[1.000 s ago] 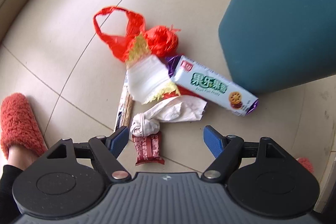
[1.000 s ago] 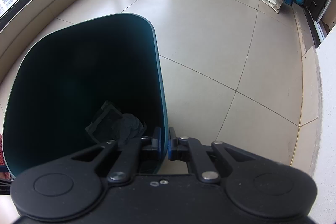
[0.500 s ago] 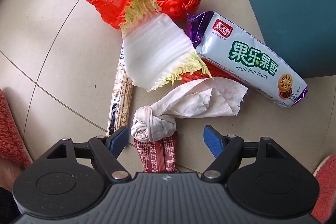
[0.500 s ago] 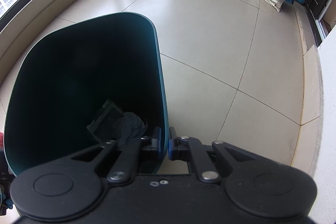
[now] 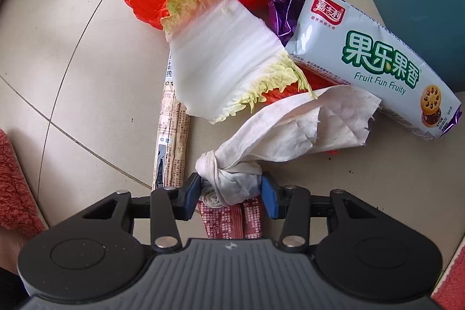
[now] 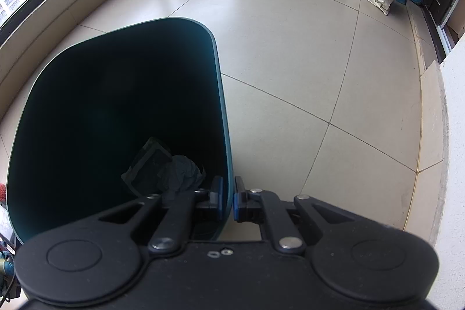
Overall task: Collect trash
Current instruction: 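Return the left tool to the pile and grasp the white tissue, then carry the white tissue with the left tool into the bin and release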
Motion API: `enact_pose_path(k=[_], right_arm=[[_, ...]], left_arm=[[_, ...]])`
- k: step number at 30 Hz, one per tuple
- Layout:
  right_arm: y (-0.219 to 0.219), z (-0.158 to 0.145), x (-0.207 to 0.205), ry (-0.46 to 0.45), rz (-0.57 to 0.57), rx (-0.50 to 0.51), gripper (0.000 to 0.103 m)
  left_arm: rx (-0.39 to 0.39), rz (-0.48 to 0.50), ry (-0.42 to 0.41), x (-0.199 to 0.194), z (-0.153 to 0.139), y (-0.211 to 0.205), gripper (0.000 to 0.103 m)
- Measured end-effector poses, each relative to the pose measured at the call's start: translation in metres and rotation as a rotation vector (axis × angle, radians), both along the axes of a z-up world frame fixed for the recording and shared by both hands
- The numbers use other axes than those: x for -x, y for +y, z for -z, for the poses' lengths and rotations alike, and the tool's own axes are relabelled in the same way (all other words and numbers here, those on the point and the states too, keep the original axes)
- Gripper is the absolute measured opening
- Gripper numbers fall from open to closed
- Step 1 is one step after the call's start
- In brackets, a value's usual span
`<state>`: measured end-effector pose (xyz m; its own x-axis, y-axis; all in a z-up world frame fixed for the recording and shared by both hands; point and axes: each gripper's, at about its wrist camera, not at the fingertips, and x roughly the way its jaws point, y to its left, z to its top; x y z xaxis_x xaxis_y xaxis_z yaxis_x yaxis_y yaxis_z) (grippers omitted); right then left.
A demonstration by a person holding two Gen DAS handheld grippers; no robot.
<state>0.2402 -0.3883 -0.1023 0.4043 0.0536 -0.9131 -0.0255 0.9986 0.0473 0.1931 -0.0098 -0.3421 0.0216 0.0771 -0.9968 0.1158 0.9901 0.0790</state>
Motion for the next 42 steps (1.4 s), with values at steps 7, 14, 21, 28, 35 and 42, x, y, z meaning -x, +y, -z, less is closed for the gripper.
enact_pose_path(k=[7,14,21,28,35,42], right_arm=[[0.002,0.001,0.001,-0.005,0.003,0.001,0.006],[-0.003,0.001,0.001,-0.002,0.014,-0.027,0.006],[-0.002,0.001,0.002,-0.005,0.017,-0.024,0.006],[-0.003,0.001,0.000,-0.001,0.023,-0.025,0.006],[-0.003,0.001,0.000,0.000,0.025,-0.025,0.006],[-0.003,0.001,0.000,-0.002,0.023,-0.023,0.006]], left_arm=[[-0.014,-0.016,-0.019,0.006,-0.014,0.000,0.030],[0.011,-0.060,-0.045,0.008,-0.051,0.001,0.030],[0.017,-0.064,-0.095,0.008,-0.106,-0.005,0.029],[0.034,-0.042,-0.150,0.010,-0.163,-0.015,0.029],[0.086,-0.010,-0.220,0.011,-0.224,-0.033,0.030],[0.146,0.060,-0.316,0.000,-0.291,-0.066,0.030]])
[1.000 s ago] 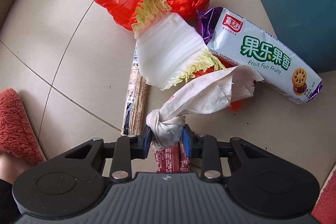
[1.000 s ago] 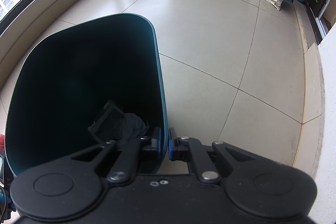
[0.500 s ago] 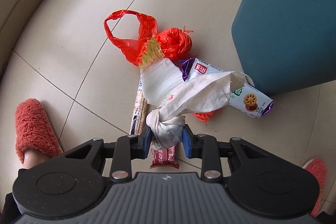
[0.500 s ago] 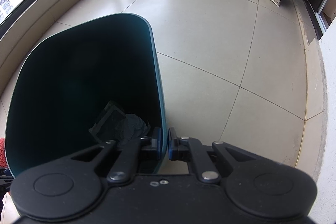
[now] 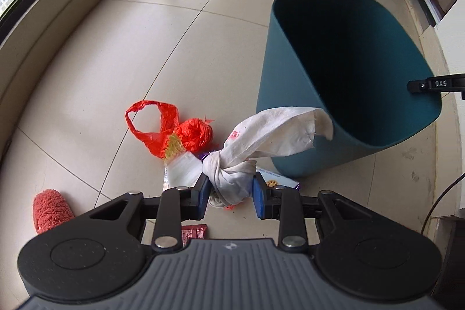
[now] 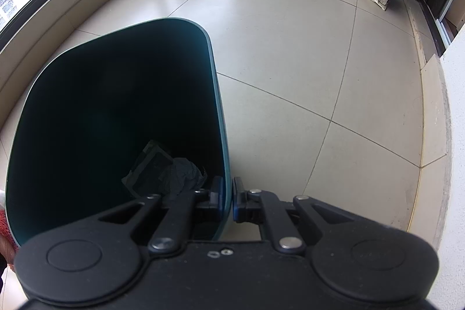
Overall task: Collect trash
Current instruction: 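Carry the white tissue with the left tool into the bin and release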
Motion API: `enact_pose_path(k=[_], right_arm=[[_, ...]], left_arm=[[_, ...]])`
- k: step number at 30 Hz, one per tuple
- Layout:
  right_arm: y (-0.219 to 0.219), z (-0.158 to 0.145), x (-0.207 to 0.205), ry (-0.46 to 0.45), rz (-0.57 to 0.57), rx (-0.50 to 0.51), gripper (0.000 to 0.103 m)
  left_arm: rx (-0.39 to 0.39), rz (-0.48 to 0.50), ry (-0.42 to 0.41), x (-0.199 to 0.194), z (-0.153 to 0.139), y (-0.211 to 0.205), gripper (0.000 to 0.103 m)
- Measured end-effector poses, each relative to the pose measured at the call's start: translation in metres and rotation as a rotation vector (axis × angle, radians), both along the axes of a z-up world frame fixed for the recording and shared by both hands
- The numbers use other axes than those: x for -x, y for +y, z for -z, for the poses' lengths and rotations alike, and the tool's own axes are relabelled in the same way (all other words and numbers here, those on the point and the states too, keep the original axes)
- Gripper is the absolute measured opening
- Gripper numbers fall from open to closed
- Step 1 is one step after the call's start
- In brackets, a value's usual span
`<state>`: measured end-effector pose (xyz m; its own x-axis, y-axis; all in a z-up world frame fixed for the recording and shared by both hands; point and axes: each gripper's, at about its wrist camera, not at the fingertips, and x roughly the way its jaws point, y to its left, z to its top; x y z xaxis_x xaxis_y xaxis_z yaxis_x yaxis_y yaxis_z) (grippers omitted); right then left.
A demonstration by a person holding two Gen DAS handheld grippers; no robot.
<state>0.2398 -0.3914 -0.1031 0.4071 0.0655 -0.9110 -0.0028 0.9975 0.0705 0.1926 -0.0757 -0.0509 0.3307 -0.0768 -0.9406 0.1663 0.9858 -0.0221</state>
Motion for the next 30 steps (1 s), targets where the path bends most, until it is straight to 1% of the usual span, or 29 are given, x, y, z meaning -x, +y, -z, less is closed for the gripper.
enact_pose_path(k=[7,11,14,16,18,22,25,27,30], right_arm=[[0.001,0.000,0.000,-0.001,-0.002,0.004,0.006],[0.002,0.000,0.000,-0.002,0.001,0.002,0.006],[0.002,0.000,0.000,-0.003,0.000,0.004,0.006],[0.003,0.001,0.001,-0.003,-0.001,0.006,0.006],[0.003,0.001,0.000,-0.003,-0.002,0.005,0.006],[0.004,0.001,0.001,-0.005,-0.005,0.008,0.006],[0.003,0.002,0.001,-0.005,-0.005,0.003,0.006],[0.003,0.003,0.001,-0.004,-0.006,0.003,0.005],[0.003,0.003,0.001,-0.004,-0.009,0.008,0.006]], left_arm=[[0.026,0.080,-0.081,-0.014,-0.049,-0.041,0.030],[0.036,0.113,-0.103,-0.028,-0.062,-0.064,0.030],[0.042,0.132,-0.113,-0.043,-0.063,-0.083,0.030],[0.057,0.138,-0.109,-0.051,-0.056,-0.093,0.030],[0.055,0.149,-0.095,-0.059,-0.048,-0.106,0.030],[0.020,0.175,-0.063,-0.074,-0.022,-0.128,0.030],[-0.009,0.185,-0.022,-0.083,0.005,-0.142,0.030],[-0.032,0.188,-0.009,-0.087,0.021,-0.148,0.030],[-0.042,0.190,0.019,-0.092,0.044,-0.156,0.030]])
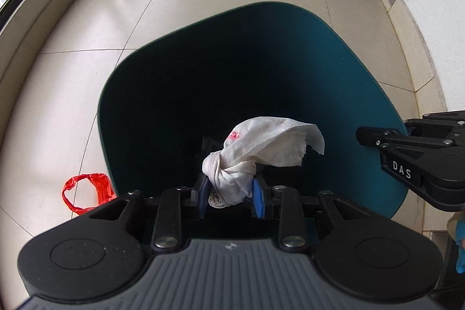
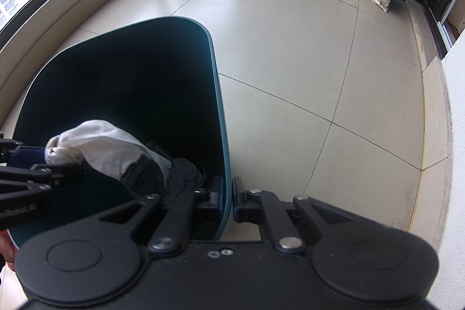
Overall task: Collect trash
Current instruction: 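Carry the white tissue with the left tool into the bin and release, then move the left tool back to the pile and grasp the red snack packet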
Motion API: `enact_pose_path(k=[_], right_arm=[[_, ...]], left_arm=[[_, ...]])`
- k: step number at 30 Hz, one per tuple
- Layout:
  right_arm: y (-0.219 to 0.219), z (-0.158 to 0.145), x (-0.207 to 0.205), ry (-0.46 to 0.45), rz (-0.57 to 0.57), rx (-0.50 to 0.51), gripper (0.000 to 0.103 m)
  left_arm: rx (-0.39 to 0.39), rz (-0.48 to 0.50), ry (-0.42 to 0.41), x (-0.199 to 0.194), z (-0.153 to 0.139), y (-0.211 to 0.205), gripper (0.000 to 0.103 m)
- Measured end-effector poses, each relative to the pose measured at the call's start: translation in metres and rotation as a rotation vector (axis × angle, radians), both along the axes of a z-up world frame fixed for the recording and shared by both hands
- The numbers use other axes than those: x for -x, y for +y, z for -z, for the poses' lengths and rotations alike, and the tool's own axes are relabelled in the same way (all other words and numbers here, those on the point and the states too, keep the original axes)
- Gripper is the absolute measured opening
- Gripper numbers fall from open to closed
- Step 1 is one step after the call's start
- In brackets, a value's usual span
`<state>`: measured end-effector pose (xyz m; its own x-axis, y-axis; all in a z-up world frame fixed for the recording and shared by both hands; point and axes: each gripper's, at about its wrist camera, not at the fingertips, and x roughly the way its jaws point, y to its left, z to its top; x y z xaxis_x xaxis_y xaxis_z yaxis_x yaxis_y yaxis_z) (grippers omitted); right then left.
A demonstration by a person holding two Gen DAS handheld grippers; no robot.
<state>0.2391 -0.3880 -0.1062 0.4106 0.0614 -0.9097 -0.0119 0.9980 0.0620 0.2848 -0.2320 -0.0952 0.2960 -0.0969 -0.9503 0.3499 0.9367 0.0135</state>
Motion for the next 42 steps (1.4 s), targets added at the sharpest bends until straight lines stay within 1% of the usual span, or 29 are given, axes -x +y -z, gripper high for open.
enact_pose_path(k=[4,9,13,14,15,16,17,18,20,25,28,31,35,38,40,42], right_arm=[[0.002,0.000,0.001,-0.001,-0.005,0.009,0.006],[0.001,-0.001,0.000,0.002,-0.002,0.000,0.006],[-0.001,-0.002,0.000,0.003,-0.002,-0.004,0.006],[-0.001,-0.002,0.000,0.004,-0.001,-0.005,0.006],[-0.001,-0.002,0.000,0.004,-0.002,-0.005,0.006],[-0.001,-0.002,0.000,0.004,-0.003,-0.004,0.006],[-0.001,-0.002,0.000,0.004,-0.002,-0.004,0.006],[-0.001,-0.002,-0.001,0.004,-0.002,-0.004,0.006],[-0.001,-0.001,-0.001,0.005,-0.004,-0.004,0.006],[-0.001,-0.001,-0.001,0.006,-0.003,-0.002,0.006],[0.000,0.000,-0.001,0.005,-0.004,0.000,0.006],[0.000,0.000,-0.001,0.005,-0.004,0.000,0.006],[0.000,0.000,0.000,0.005,-0.005,-0.002,0.006],[0.000,0.000,0.000,0.005,-0.005,-0.001,0.006],[0.000,0.000,0.000,0.005,-0.005,-0.001,0.006],[0.000,0.000,0.000,0.005,-0.005,-0.002,0.006]], left_arm=[[-0.022,-0.001,0.033,-0.006,0.024,-0.007,0.030],[-0.038,0.004,0.069,-0.012,0.041,-0.019,0.030],[-0.004,-0.001,0.113,-0.013,0.047,-0.021,0.031],[0.009,-0.001,0.115,-0.013,0.046,-0.020,0.033],[0.018,-0.004,0.112,-0.013,0.045,-0.020,0.040],[0.022,-0.006,0.105,-0.012,0.043,-0.018,0.047],[0.027,-0.006,0.092,-0.010,0.040,-0.015,0.060],[0.036,-0.003,0.078,-0.009,0.037,-0.014,0.068],[0.045,0.000,0.064,-0.006,0.033,-0.014,0.069],[0.071,0.009,0.063,0.000,0.025,-0.010,0.069],[0.088,0.021,0.054,0.005,0.017,-0.009,0.069],[0.105,0.035,0.038,0.010,0.005,0.001,0.069],[0.130,0.047,-0.001,0.020,-0.017,0.011,0.069],[0.164,0.037,-0.023,0.025,-0.035,0.023,0.070],[0.189,0.033,-0.041,0.029,-0.049,0.032,0.070],[0.197,0.029,-0.065,0.036,-0.067,0.040,0.070]])
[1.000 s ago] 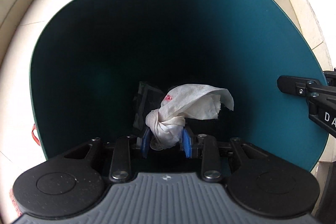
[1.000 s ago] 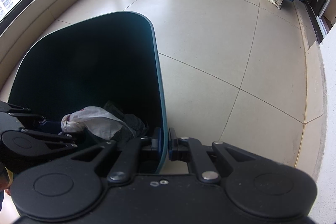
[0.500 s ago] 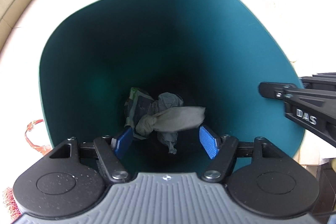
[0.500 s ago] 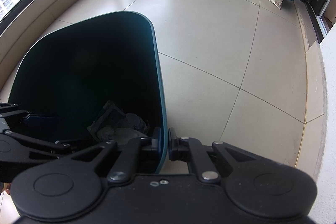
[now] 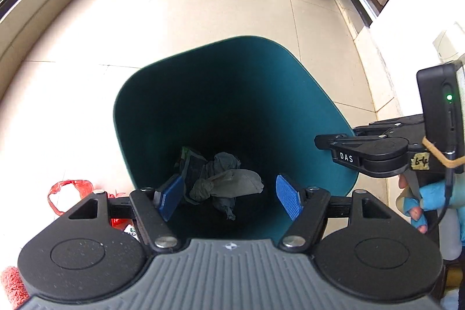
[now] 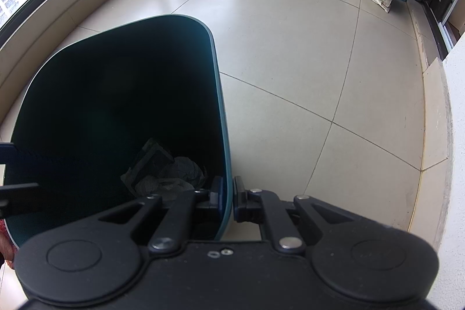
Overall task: Collect trash
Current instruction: 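Move the left tool back to the pile and grasp the red snack packet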
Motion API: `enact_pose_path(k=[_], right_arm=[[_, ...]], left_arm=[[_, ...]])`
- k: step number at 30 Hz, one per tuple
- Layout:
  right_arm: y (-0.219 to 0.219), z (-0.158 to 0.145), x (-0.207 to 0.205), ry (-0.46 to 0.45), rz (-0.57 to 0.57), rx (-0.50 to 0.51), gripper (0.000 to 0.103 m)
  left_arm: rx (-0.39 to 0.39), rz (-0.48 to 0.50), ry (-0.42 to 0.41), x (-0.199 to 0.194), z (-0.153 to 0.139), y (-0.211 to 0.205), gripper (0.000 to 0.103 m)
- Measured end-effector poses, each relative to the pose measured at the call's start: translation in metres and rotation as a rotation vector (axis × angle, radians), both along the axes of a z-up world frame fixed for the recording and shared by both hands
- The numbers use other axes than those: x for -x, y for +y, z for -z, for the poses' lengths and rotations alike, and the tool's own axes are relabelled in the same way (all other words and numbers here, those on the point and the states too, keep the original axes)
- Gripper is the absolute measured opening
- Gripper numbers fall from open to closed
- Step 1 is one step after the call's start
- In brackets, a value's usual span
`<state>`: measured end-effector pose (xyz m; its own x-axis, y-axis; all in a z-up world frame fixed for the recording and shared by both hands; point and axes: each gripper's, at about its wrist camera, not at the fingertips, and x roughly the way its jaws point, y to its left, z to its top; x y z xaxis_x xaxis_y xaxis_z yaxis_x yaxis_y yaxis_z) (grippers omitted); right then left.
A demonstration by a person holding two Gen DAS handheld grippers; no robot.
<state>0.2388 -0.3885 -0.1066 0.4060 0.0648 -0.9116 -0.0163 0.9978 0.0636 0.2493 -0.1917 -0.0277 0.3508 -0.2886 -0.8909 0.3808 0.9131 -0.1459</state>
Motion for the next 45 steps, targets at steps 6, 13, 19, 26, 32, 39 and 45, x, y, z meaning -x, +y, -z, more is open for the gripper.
enact_pose_path(k=[6,13,19,26,32,39,45], right_arm=[[0.000,0.001,0.000,0.002,-0.003,0.002,0.007],[0.000,0.002,-0.001,0.005,-0.008,0.002,0.007],[0.003,0.002,0.000,0.006,-0.014,0.010,0.007],[0.003,0.002,-0.001,0.009,-0.013,0.008,0.007],[0.004,0.002,-0.001,0.009,-0.015,0.011,0.007],[0.004,0.003,0.000,0.013,-0.015,0.011,0.007],[0.007,0.006,-0.001,0.012,-0.016,0.025,0.007]], left_arm=[[0.046,-0.037,-0.048,0.017,-0.023,0.041,0.078],[-0.008,-0.146,-0.035,0.033,0.001,0.102,0.079],[-0.052,-0.248,0.093,0.046,0.071,0.138,0.079],[-0.135,-0.272,0.274,0.072,0.174,0.155,0.079],[-0.146,-0.304,0.417,0.082,0.245,0.175,0.079],[-0.174,-0.314,0.473,0.086,0.284,0.185,0.079],[-0.193,-0.323,0.494,0.089,0.308,0.191,0.078]])
